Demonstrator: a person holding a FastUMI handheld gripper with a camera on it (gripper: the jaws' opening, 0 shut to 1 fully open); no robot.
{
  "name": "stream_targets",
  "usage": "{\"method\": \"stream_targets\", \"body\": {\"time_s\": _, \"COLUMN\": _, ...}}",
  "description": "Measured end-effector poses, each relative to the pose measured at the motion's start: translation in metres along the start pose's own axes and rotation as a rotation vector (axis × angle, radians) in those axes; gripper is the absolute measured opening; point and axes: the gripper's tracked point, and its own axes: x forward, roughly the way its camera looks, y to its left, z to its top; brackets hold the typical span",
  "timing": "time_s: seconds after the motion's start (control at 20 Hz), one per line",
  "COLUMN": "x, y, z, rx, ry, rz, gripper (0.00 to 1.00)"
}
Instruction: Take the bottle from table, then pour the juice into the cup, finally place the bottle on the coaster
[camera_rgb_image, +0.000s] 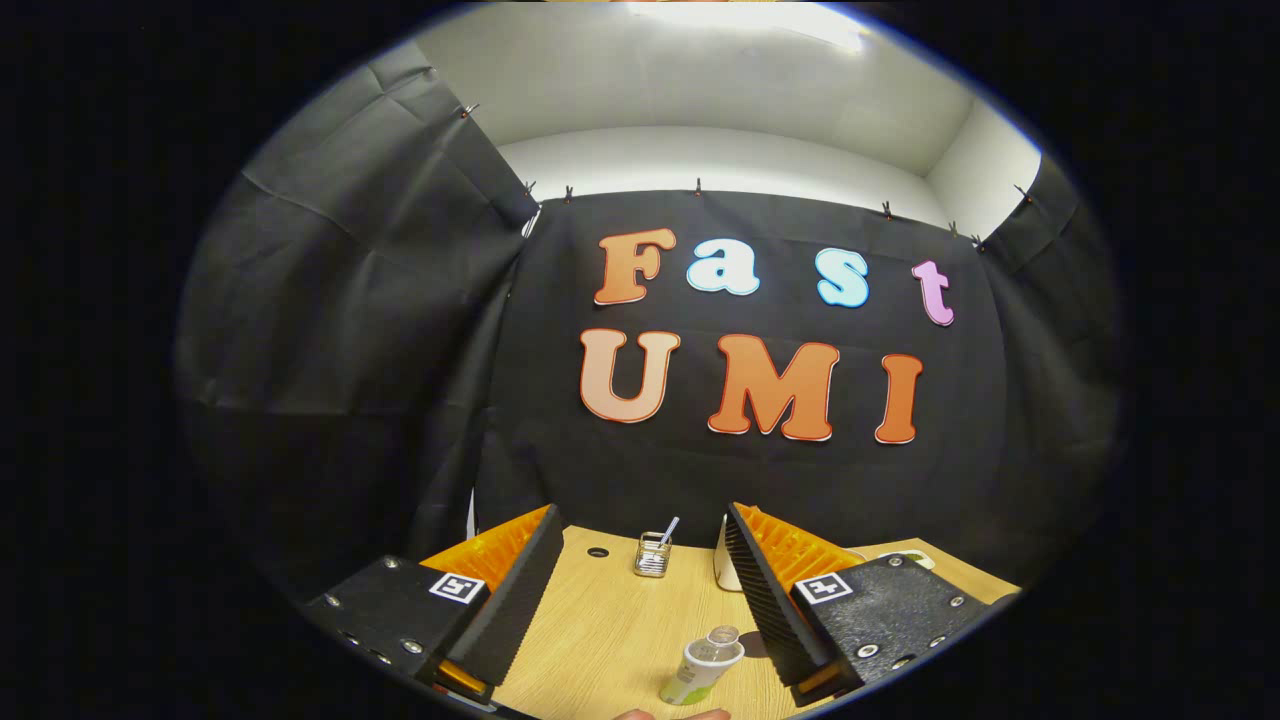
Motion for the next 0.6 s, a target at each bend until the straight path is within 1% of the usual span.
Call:
{"method": "stream_targets", "body": {"time_s": 0.15, "x": 0.000, "y": -0.007, "z": -0.003, "rx": 0.004, "ry": 0.000, "rz": -0.013, "gripper": 0.97}}
{"method": "stream_targets", "body": {"time_s": 0.4, "x": 0.002, "y": -0.014, "z": -0.004, "rx": -0.040, "ry": -0.003, "rz": -0.049, "gripper": 0.97}}
{"method": "stream_targets", "body": {"time_s": 0.6, "x": 0.005, "y": -0.033, "z": -0.022, "rx": -0.075, "ry": 0.031, "rz": -0.133, "gripper": 0.97}}
